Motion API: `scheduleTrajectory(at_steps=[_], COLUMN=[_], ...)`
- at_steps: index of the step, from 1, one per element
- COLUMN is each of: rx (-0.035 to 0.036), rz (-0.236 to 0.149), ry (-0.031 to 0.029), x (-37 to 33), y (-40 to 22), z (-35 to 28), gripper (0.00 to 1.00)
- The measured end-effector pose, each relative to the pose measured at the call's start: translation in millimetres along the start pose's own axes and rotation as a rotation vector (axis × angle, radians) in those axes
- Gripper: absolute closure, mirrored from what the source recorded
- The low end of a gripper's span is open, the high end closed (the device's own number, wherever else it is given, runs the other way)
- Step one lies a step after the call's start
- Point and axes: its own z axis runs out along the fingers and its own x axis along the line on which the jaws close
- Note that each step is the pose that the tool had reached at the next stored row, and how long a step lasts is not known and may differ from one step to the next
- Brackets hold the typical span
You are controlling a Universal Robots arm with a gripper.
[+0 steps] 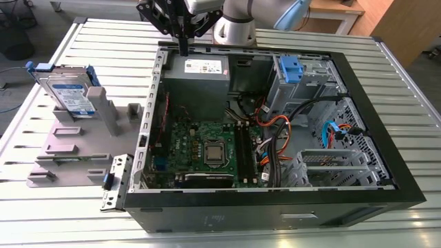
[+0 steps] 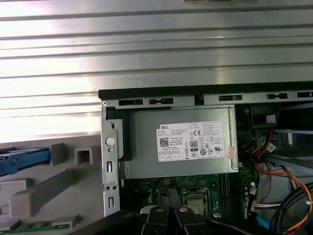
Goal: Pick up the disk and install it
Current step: 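Reach for the disk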
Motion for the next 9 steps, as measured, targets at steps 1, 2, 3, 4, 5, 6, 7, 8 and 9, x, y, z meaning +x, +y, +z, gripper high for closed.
scheduleTrajectory(at_steps=[1, 2, 3, 4, 5, 6, 7, 8, 9], rx=[0.0001, 0.0000, 0.0000, 0.0001, 0.0001, 0.0001, 0.0000, 0.0000, 0.0000], rz=[0.000, 0.000, 0.000, 0.000, 0.000, 0.000, 0.000, 0.000, 0.000], ry=[0.0000, 0.0000, 0.0000, 0.0000, 0.0000, 0.0000, 0.0000, 0.0000, 0.0000], x=[0.2, 0.5, 0.8, 1.2, 1.7, 2.1, 2.5, 3.0, 3.5], y=[0.0, -0.1, -0.1, -0.1, -0.1, -0.2, -0.2, -0.2, -0.3], z=[0.0, 0.0, 0.0, 0.0, -0.1, -0.1, -0.1, -0.1, -0.1], gripper=[0.89, 0.89, 0.89, 0.89, 0.89, 0.89, 0.89, 0.89, 0.89])
